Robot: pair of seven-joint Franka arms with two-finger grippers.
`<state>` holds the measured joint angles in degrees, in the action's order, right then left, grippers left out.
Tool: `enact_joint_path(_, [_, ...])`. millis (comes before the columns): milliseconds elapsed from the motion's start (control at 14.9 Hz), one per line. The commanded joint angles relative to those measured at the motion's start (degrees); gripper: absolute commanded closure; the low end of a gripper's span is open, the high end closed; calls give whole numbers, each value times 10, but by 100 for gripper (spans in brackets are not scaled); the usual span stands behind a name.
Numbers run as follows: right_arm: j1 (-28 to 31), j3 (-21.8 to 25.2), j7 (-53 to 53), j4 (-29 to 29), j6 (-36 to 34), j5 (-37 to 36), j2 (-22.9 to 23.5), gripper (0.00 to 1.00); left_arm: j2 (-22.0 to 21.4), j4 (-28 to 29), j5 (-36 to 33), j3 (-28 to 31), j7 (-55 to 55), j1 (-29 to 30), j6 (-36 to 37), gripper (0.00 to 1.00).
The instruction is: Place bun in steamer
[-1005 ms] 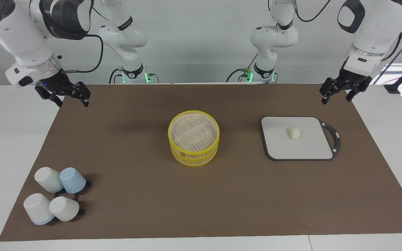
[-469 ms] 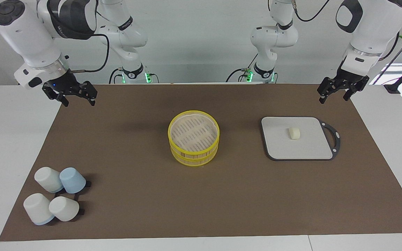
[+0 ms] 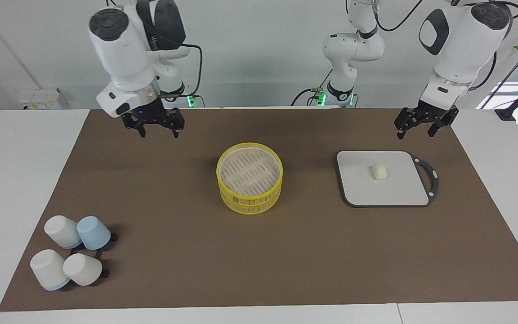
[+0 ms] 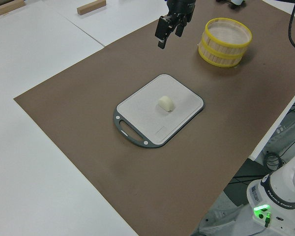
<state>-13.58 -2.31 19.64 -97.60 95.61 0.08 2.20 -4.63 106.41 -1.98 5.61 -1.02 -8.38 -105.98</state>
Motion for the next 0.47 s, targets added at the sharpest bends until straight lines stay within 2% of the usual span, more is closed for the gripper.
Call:
enact_joint_path(0, [-38, 3, 50, -20, 52, -1, 24, 0, -6, 86, -11, 5, 31, 2, -89, 0])
enact_joint_path(201, [-56, 3, 58, -78, 139, 1, 25, 0, 1, 127, -10, 5, 25, 7, -121, 0])
enact_joint_path(402, [-90, 2, 106, -89, 186, 3, 42, 0, 5, 168, -10, 5, 24, 10, -148, 0])
